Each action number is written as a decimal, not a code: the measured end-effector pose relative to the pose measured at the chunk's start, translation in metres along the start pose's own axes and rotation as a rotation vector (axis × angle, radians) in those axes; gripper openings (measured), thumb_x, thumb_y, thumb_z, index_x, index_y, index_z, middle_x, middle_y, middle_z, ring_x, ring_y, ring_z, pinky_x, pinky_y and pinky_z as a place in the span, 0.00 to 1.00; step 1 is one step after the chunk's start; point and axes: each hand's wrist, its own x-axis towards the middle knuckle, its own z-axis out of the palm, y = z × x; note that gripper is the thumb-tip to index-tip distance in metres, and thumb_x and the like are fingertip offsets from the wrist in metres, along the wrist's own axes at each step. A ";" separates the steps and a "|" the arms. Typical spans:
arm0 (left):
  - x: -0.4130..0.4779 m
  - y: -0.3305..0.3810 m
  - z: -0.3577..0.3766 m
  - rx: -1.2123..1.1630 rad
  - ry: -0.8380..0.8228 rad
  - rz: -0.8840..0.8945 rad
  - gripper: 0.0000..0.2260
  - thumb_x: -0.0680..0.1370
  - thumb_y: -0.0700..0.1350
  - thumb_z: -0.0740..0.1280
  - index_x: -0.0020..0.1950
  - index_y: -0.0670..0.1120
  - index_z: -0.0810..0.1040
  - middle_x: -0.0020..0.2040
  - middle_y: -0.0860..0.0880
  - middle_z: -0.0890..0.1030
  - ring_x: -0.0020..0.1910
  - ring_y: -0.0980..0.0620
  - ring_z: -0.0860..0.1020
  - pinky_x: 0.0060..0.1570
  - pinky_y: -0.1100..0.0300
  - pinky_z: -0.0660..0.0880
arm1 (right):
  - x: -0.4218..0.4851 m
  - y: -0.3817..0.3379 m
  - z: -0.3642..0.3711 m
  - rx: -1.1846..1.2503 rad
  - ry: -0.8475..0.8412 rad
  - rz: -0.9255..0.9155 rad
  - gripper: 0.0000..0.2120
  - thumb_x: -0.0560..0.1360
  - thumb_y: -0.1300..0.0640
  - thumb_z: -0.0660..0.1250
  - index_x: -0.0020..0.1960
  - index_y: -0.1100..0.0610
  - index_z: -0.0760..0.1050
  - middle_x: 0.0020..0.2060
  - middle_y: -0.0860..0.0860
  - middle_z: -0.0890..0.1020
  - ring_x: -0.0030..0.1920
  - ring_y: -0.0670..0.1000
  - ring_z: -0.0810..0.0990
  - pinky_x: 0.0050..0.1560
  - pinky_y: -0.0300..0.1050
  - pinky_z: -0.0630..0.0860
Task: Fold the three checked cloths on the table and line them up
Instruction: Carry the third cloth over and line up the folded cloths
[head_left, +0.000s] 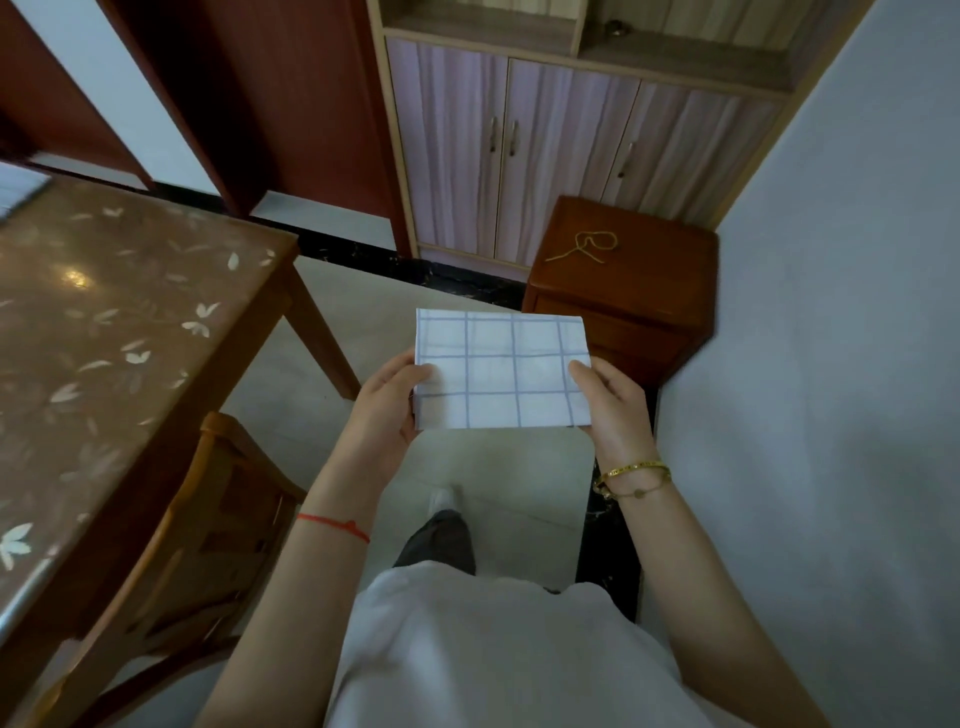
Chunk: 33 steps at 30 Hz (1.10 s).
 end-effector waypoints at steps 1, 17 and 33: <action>0.012 0.005 0.000 -0.006 0.010 0.003 0.11 0.83 0.40 0.59 0.62 0.47 0.77 0.55 0.47 0.82 0.53 0.47 0.81 0.50 0.55 0.79 | 0.015 -0.001 0.004 -0.005 -0.008 0.005 0.29 0.69 0.43 0.66 0.50 0.71 0.70 0.48 0.74 0.72 0.44 0.52 0.71 0.46 0.51 0.67; 0.239 0.143 -0.039 -0.049 0.100 0.045 0.10 0.83 0.39 0.58 0.57 0.45 0.78 0.47 0.49 0.82 0.45 0.51 0.80 0.38 0.63 0.78 | 0.267 -0.065 0.138 -0.029 -0.042 0.041 0.08 0.74 0.51 0.67 0.40 0.53 0.81 0.34 0.49 0.82 0.42 0.55 0.78 0.42 0.52 0.73; 0.415 0.224 -0.101 -0.207 0.268 -0.001 0.12 0.82 0.41 0.59 0.63 0.45 0.77 0.60 0.44 0.79 0.53 0.47 0.80 0.38 0.61 0.80 | 0.462 -0.099 0.263 -0.067 -0.213 0.057 0.11 0.78 0.57 0.65 0.40 0.49 0.82 0.40 0.48 0.84 0.47 0.53 0.82 0.54 0.57 0.78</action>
